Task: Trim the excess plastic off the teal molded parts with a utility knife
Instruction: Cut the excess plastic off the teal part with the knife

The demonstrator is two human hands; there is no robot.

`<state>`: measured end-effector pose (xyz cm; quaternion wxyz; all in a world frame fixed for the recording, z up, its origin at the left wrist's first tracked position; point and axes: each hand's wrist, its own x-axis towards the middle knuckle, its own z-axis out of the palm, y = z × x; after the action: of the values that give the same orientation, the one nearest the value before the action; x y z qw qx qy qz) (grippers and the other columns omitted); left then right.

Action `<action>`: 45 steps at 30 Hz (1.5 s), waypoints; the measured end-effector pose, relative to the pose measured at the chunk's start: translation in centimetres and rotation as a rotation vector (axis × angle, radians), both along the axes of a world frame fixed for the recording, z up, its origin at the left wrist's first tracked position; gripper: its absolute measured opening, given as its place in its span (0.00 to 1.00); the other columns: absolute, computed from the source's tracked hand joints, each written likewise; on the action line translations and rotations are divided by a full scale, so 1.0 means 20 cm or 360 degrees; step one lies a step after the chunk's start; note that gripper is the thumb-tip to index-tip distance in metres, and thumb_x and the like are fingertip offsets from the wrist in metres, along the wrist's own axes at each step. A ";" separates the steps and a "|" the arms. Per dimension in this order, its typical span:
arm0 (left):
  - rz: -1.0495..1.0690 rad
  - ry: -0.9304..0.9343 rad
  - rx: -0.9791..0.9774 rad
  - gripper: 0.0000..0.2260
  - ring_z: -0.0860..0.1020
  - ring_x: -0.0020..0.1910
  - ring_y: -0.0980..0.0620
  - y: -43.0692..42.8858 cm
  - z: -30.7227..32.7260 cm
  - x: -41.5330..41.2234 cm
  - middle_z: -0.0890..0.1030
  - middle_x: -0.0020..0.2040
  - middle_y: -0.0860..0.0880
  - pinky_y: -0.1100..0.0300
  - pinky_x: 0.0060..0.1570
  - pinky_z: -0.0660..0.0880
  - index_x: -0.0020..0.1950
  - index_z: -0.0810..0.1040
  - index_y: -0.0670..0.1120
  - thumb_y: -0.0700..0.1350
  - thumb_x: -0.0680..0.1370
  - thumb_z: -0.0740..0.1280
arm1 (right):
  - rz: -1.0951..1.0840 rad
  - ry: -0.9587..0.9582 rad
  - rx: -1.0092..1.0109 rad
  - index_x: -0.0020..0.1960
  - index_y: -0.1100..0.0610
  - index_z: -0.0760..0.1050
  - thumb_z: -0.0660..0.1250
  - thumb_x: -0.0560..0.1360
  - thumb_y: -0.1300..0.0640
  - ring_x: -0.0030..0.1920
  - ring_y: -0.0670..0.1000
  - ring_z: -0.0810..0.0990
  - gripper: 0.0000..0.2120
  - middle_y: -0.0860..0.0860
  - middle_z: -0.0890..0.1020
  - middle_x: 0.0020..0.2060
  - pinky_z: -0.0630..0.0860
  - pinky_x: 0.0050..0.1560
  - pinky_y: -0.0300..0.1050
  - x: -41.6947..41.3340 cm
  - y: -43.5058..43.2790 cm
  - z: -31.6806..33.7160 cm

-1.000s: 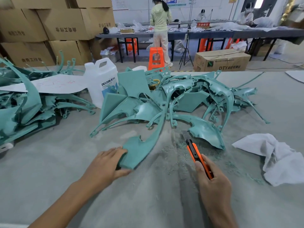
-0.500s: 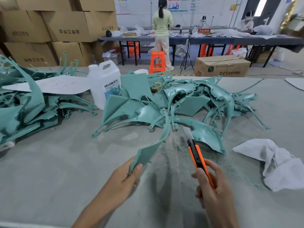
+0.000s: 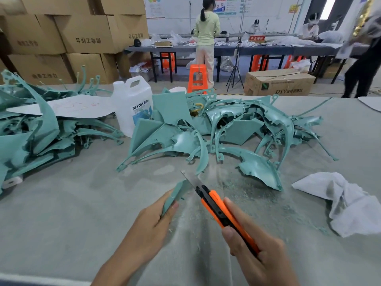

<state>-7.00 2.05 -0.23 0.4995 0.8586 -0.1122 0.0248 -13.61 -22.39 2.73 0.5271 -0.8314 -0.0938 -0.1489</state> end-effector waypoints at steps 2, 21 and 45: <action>-0.0005 -0.0004 0.0026 0.22 0.80 0.46 0.51 0.00 0.01 -0.01 0.81 0.45 0.57 0.47 0.56 0.80 0.70 0.69 0.70 0.70 0.78 0.55 | 0.0003 0.0005 -0.0024 0.65 0.24 0.70 0.59 0.69 0.22 0.30 0.47 0.81 0.25 0.45 0.82 0.32 0.78 0.37 0.35 0.00 0.00 0.02; -0.0597 0.0372 -0.0413 0.17 0.81 0.51 0.32 0.34 0.32 -0.22 0.82 0.55 0.34 0.35 0.55 0.75 0.70 0.74 0.46 0.52 0.84 0.62 | -0.0006 -0.0150 -0.0107 0.70 0.33 0.72 0.63 0.77 0.35 0.29 0.41 0.71 0.22 0.44 0.76 0.31 0.71 0.29 0.37 0.34 -0.33 0.13; 0.0038 0.0134 -0.0445 0.12 0.83 0.53 0.50 0.11 0.31 -0.08 0.84 0.57 0.53 0.58 0.48 0.82 0.58 0.81 0.64 0.57 0.77 0.64 | 0.0344 -0.0171 -0.0223 0.69 0.26 0.68 0.63 0.76 0.35 0.28 0.44 0.78 0.21 0.46 0.82 0.34 0.77 0.33 0.42 0.11 -0.01 0.28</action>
<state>-8.60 4.16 5.92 0.6183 0.7822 -0.0762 0.0101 -11.40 -22.51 8.41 0.4749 -0.8420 -0.2211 -0.1287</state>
